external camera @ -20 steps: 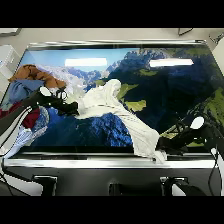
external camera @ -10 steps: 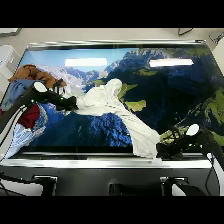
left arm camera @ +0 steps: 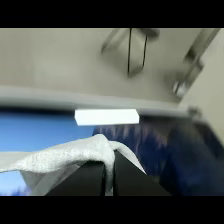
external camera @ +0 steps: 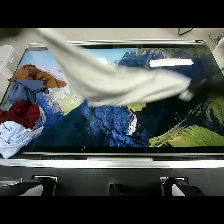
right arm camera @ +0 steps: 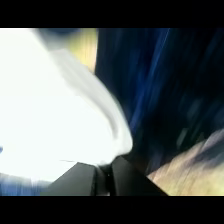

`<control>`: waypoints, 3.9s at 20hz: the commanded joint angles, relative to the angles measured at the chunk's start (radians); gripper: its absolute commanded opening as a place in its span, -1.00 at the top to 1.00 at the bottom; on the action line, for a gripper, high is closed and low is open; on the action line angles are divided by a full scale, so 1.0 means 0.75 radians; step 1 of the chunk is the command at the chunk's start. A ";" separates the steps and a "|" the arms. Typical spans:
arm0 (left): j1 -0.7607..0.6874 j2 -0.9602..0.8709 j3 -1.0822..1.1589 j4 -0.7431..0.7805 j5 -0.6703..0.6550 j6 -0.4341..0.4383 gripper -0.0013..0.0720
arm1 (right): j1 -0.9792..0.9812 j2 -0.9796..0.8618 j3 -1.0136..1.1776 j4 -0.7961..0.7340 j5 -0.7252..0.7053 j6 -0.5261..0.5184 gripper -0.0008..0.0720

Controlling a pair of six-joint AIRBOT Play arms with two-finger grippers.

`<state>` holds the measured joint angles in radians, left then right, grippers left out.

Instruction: Fold the clothes and pants, and hang the long-sleeved shirts on hangers.

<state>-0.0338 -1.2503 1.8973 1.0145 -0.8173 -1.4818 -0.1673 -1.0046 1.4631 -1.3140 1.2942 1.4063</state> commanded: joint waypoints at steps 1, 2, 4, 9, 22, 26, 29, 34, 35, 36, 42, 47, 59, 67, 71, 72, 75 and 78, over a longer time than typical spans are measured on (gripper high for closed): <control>-0.002 0.238 0.273 0.003 0.184 0.003 0.91 | 0.001 0.083 0.478 -0.036 -0.159 0.005 0.82; -0.002 0.315 0.254 0.004 0.188 0.003 0.91 | 0.001 0.118 0.499 -0.031 -0.145 0.005 0.82; -0.001 0.437 0.203 0.014 0.215 0.003 0.91 | 0.001 0.168 0.498 -0.030 -0.045 0.005 0.81; -0.001 0.491 0.189 0.179 0.256 0.002 0.91 | 0.001 0.121 0.467 -0.034 0.527 0.087 0.82; -0.092 -0.435 -0.393 0.248 -0.260 -0.052 0.88 | 0.001 0.036 -1.026 0.097 -0.131 0.254 0.81; -0.131 -0.642 -0.393 0.229 -0.710 -0.159 0.46 | 0.001 0.036 -1.027 0.099 -0.179 0.253 0.81; -0.070 -0.657 -0.393 0.240 -1.016 -0.021 -0.98 | 0.001 0.036 -1.027 0.099 -0.193 0.253 0.81; 0.248 -0.409 -0.618 0.277 -1.104 0.049 -0.98 | 0.001 0.036 -1.027 0.099 -0.150 0.248 0.81; 0.303 -0.340 -0.760 0.277 -1.081 0.060 -0.97 | 0.001 0.036 -1.027 0.100 -0.148 0.248 0.81; 0.356 -0.267 -0.939 0.274 -1.033 0.062 -0.97 | 0.001 0.036 -1.027 0.100 -0.149 0.248 0.81; 0.443 -0.089 -1.706 -0.127 -0.574 0.246 -0.75 | 0.001 0.036 -1.027 0.108 -0.136 0.249 0.81; 0.317 -0.129 -1.768 -0.391 -0.382 0.329 -0.70 | 0.001 0.037 -1.027 0.111 -0.084 0.246 0.81; 0.424 0.411 -0.246 -0.461 -0.273 0.423 0.91 | 0.001 0.136 0.212 -0.044 -0.440 -0.016 0.81; 0.460 0.648 0.109 -0.344 -0.027 0.204 0.91 | 0.001 0.387 0.428 -0.045 -0.220 0.015 0.81; 0.460 0.612 0.105 -0.289 -0.089 0.204 0.91 | 0.001 0.425 0.428 -0.046 -0.238 0.033 0.81; 0.460 0.582 0.105 -0.252 -0.159 0.197 0.91 | 0.001 0.400 0.425 -0.050 -0.176 0.051 0.81; 0.458 0.424 0.013 -0.195 -0.403 0.171 0.90 | 0.001 0.246 0.347 -0.045 0.140 0.146 0.81; 0.426 0.237 -0.275 -0.198 -0.453 0.171 0.90 | 0.001 -0.004 0.092 -0.033 0.207 0.167 0.81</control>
<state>0.3008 -0.9630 1.8339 0.8360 -1.0851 -1.3464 -0.1661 -0.8757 1.6585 -1.3342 1.3533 1.4948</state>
